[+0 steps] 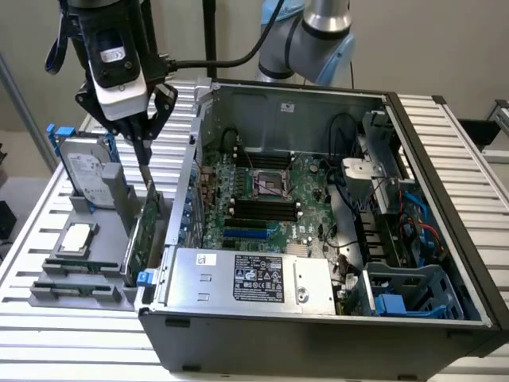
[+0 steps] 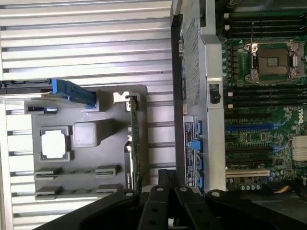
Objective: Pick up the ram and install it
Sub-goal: 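Reach for the ram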
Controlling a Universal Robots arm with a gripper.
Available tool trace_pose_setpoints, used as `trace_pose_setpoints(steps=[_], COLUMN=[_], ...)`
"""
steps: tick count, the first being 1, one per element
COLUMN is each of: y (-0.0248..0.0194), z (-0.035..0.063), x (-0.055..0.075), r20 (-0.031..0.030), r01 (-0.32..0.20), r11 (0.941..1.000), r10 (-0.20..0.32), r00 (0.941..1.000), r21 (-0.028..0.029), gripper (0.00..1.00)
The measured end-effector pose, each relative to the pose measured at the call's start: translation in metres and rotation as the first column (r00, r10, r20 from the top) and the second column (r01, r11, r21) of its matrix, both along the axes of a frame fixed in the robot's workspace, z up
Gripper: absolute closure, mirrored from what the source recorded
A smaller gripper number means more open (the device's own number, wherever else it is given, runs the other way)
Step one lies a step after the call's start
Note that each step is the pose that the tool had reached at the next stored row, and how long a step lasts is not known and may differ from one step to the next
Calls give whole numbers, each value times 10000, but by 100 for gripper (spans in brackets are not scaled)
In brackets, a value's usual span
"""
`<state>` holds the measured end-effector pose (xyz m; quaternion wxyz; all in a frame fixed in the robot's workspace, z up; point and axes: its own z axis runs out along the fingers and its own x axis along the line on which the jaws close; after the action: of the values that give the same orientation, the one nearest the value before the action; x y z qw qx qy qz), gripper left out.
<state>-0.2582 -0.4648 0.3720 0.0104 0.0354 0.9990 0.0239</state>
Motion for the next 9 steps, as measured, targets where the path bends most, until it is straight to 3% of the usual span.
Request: trace_pose_setpoints(steps=[9], y=[-78], z=[-79], x=[-354], r20=[-4], r01=[1], r11=[10000], r10=[-1], r00=[10000], r21=[-13], gripper=[100])
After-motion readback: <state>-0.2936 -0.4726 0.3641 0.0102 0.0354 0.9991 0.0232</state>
